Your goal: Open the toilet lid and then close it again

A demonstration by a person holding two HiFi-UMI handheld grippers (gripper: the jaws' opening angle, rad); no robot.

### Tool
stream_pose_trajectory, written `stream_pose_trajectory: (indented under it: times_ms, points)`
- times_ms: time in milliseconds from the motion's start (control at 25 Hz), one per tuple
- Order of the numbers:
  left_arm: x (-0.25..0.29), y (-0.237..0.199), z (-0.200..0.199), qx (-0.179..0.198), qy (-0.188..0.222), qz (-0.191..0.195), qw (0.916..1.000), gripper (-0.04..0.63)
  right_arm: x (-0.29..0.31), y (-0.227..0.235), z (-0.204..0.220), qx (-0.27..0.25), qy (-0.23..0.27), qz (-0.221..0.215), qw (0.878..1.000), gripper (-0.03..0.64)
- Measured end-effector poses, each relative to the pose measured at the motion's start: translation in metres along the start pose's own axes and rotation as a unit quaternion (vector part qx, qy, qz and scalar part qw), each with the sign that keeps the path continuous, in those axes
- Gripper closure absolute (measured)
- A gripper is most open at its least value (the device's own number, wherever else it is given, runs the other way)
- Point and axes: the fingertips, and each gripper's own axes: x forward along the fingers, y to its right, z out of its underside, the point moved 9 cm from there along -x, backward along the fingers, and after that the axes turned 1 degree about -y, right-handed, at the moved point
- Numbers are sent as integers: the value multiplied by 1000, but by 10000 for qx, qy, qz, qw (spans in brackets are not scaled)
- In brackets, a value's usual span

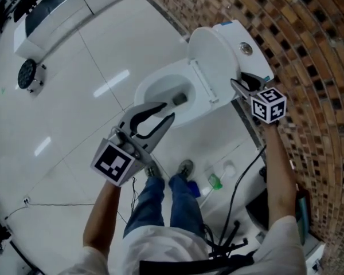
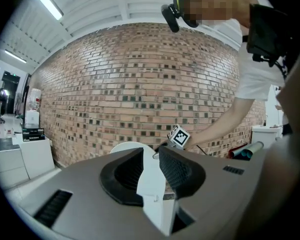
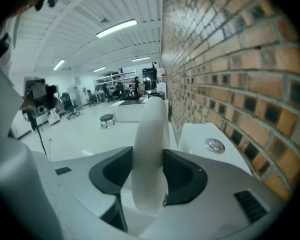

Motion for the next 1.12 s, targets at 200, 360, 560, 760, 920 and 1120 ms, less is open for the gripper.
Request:
stream_pose_trajectory:
  times_ms: [200,360,560,760,920,1120]
  points:
    - [-39,-18,18,18,-126,-280,9995,500,28,-123,4,-872,190,840,9925,436]
    - [-73,-31,49,-118,-137,-562,9983,500,70,-206,32,-2115,153,1178,9701,426]
    - [-105,-37,97,-262,-435,-626,9967,500,136,-296,93,-2896,-456,906,9517,423]
    - [-124,-44,123,-374,-432,-713,9958,500,213,-329,167,-3196,-1025,329,9414,609]
    - [-133,-48,133,-425,-426,-770,9952,500,236,-335,188,-3018,-1255,124,9450,609]
    - [-135,-52,136,-401,-441,-694,9958,500,209,-334,167,-2262,-1000,326,9684,607]
